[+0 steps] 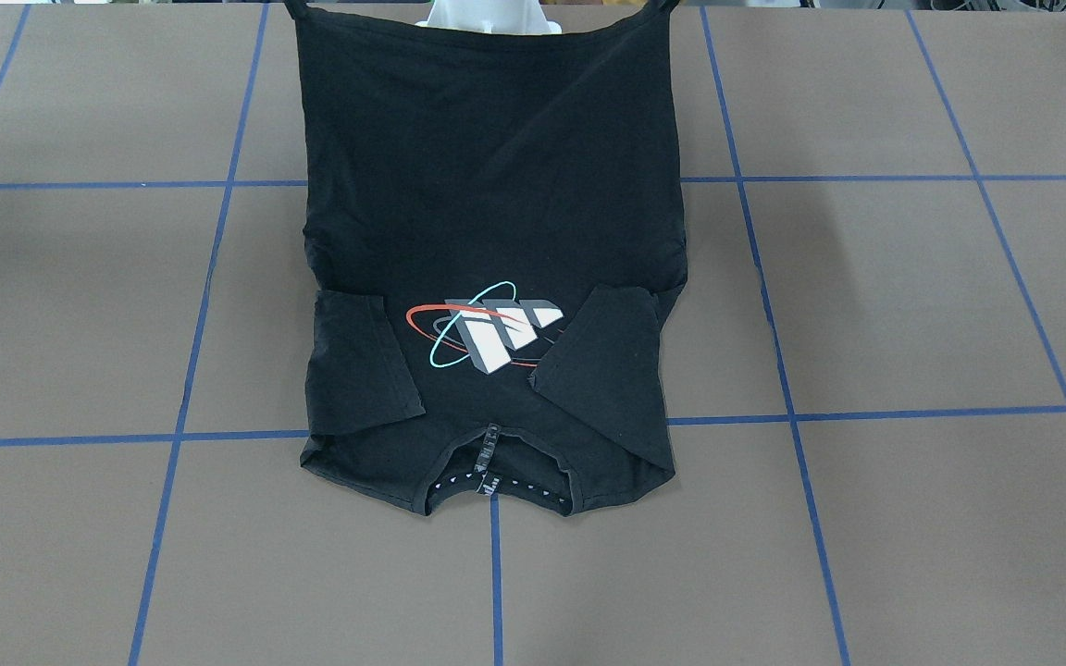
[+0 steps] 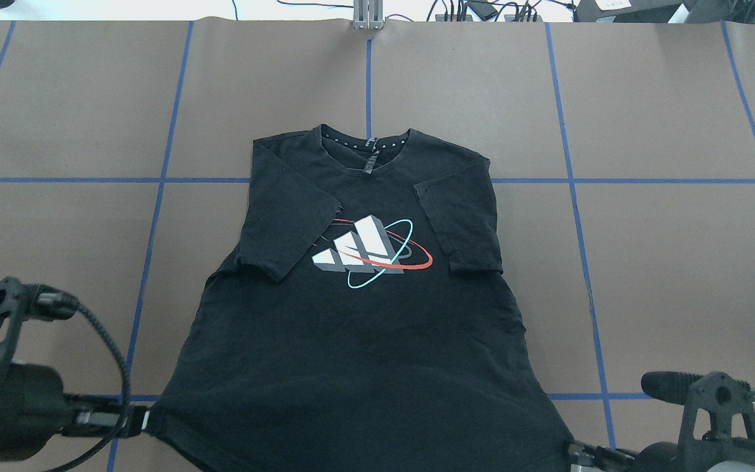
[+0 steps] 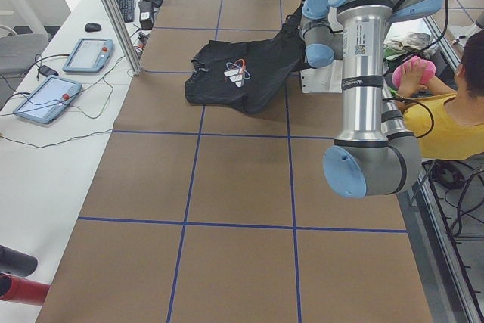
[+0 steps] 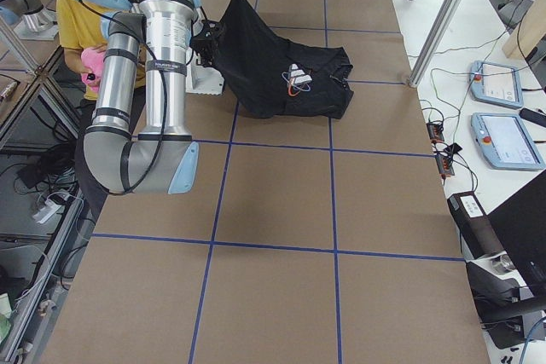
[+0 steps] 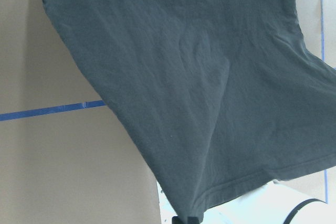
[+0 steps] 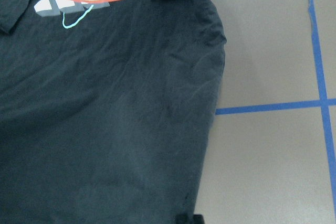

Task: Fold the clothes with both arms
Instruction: 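Lift the hem with both grippers and carry it toward the collar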

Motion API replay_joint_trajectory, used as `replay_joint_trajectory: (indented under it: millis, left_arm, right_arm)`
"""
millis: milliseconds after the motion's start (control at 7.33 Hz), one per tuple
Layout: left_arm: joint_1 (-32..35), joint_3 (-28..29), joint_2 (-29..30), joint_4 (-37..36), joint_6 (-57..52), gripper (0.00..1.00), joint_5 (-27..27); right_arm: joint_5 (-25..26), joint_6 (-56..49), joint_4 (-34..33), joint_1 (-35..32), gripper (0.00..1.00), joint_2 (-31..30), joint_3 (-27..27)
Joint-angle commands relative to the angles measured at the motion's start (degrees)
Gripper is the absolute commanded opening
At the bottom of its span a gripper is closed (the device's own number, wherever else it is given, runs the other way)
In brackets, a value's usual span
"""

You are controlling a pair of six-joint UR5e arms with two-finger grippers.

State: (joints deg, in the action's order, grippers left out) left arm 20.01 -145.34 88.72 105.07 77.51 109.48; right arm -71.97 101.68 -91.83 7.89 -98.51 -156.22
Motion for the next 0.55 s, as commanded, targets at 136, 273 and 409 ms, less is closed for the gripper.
replay_joint_trajectory:
  millis: [136,273,409]
  left_arm:
    - [14.84,18.29,15.76,-0.13,-10.68,0.00,-0.23]
    - [18.79,21.64,18.14,-0.13,-14.80,0.00,-0.23]
    - [22.23,24.37,19.64,-0.04,-17.89,0.00,-0.23]
  right_arm:
    - [0.16,-0.08,-0.02,-11.89,0.00,6.36,7.29]
    - [-0.19,-0.34,-0.02,-16.02,0.00,10.05,11.34]
    - [-0.37,-0.43,-0.02,-19.54,0.00,12.18,13.99]
